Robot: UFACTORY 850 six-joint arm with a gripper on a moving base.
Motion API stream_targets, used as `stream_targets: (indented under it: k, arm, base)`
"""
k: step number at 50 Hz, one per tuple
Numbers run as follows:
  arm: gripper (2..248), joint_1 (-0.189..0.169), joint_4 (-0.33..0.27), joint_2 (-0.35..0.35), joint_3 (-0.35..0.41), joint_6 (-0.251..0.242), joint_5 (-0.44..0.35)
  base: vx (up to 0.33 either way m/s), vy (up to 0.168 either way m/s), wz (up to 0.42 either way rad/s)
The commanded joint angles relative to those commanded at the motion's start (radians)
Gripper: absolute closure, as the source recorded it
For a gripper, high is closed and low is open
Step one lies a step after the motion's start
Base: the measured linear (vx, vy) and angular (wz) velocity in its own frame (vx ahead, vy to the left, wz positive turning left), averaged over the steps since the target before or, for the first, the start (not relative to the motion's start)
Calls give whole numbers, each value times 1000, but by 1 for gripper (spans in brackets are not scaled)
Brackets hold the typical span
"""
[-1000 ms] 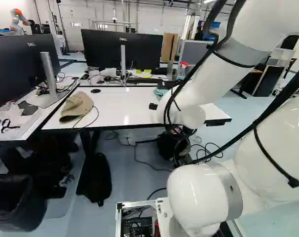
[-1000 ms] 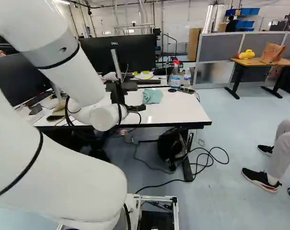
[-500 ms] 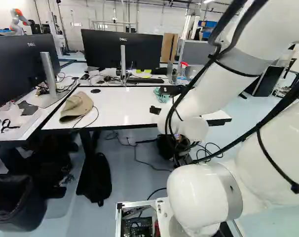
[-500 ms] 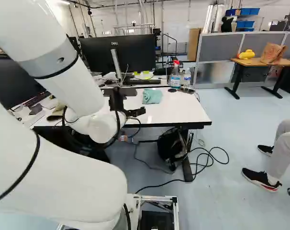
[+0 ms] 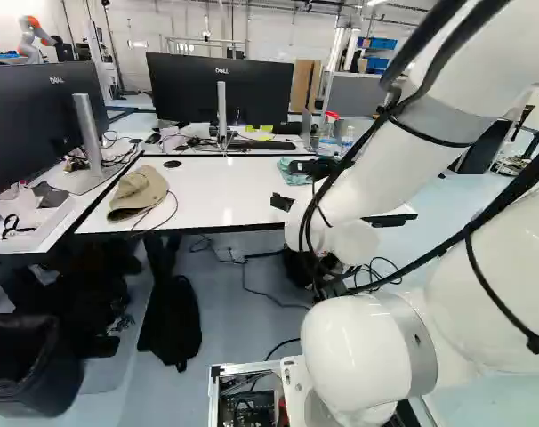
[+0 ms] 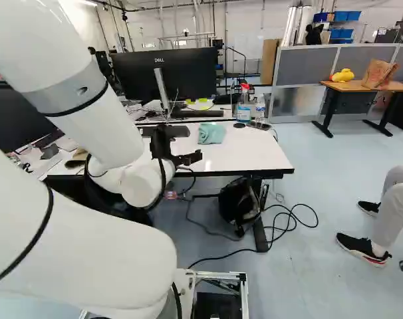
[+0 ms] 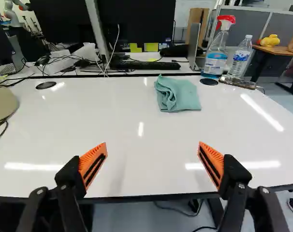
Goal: Clean the table with the green towel
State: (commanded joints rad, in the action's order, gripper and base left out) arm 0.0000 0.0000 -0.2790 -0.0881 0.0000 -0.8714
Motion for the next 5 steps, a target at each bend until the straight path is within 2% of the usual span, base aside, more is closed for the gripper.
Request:
stream_targets:
  k: [5]
  arm:
    - [3, 0, 0, 0, 1, 0, -1]
  base:
    - [0, 0, 0]
